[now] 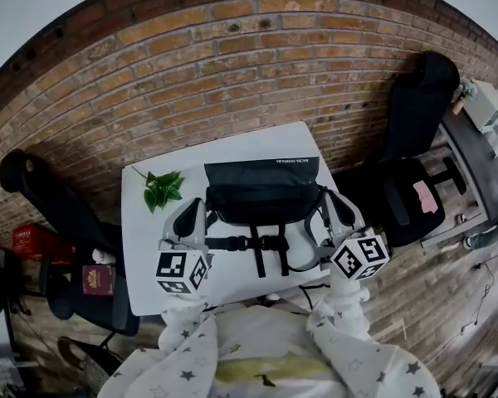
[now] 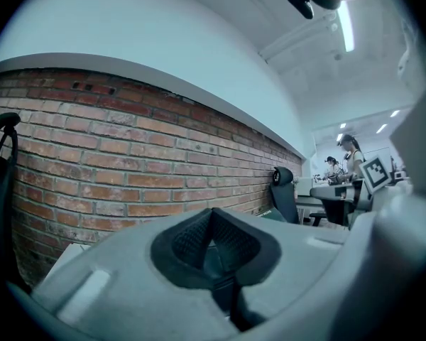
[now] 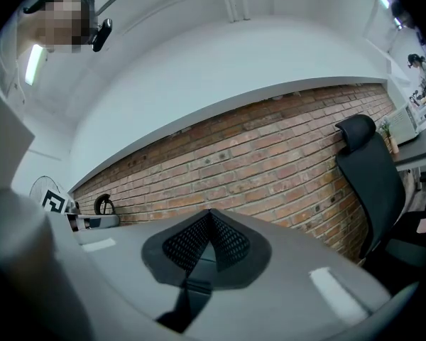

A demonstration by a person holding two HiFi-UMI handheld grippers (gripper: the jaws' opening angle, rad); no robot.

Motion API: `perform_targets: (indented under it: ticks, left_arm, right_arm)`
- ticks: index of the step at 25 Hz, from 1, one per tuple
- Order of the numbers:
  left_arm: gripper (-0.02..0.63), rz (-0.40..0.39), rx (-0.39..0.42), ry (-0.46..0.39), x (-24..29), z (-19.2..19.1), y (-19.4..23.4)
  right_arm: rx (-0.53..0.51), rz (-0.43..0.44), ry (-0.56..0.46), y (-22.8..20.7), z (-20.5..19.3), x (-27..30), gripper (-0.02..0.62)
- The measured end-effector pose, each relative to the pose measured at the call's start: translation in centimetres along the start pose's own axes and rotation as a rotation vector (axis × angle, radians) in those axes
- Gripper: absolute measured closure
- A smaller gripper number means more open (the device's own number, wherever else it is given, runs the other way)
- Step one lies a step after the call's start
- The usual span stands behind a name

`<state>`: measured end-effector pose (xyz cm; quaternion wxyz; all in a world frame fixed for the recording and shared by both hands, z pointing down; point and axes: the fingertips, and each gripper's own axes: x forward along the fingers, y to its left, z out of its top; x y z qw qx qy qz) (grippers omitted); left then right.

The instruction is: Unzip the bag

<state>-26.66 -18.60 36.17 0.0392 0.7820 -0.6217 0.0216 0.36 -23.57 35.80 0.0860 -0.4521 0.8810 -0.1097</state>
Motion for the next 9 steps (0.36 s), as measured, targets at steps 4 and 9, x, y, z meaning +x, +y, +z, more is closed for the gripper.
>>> perform_targets:
  ticks: [4, 9]
  left_arm:
    - [0.609, 0.002, -0.002, 0.003, -0.03, -0.03, 0.04]
    - [0.609, 0.005, -0.003, 0.002, 0.01, -0.10, -0.06]
  right_arm:
    - [0.001, -0.010, 0.002, -0.19, -0.09, -0.18, 0.588]
    - [0.001, -0.019, -0.003, -0.61, 0.01, -0.43, 0.588]
